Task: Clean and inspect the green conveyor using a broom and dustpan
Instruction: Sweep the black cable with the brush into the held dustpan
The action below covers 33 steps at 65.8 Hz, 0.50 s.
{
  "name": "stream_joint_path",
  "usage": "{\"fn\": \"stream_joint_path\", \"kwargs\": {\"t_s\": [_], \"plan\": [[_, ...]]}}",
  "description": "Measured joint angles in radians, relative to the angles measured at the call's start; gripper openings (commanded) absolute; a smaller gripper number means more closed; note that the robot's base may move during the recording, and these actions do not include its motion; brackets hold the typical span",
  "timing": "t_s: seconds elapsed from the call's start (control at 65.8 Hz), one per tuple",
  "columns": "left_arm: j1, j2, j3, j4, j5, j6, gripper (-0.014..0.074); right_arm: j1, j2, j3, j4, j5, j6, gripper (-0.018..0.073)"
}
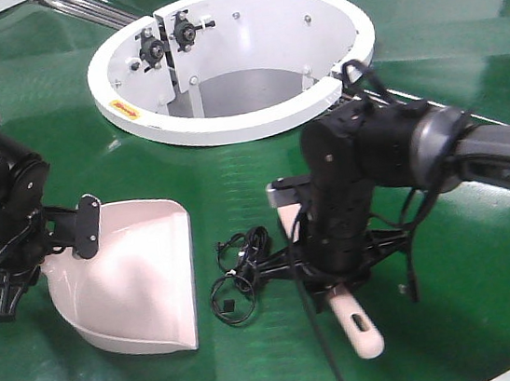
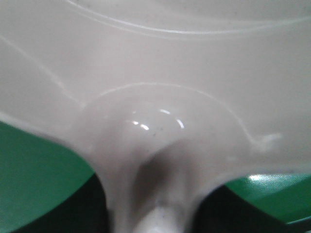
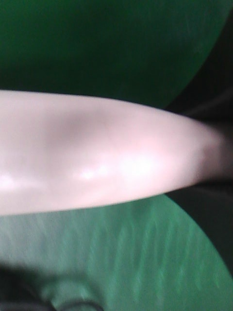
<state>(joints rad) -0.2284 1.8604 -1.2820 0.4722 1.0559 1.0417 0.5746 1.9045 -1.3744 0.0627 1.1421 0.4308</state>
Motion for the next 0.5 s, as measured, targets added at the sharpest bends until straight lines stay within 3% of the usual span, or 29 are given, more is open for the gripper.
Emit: {"fn": "stream_joint_path", "kwargs": {"t_s": [0.501], "plan": [[0.000,0.000,0.000,0.000,0.000,0.000,-0.0006,0.090,0.182,-0.213,0.133,0.075,0.009,0.0008]]}}
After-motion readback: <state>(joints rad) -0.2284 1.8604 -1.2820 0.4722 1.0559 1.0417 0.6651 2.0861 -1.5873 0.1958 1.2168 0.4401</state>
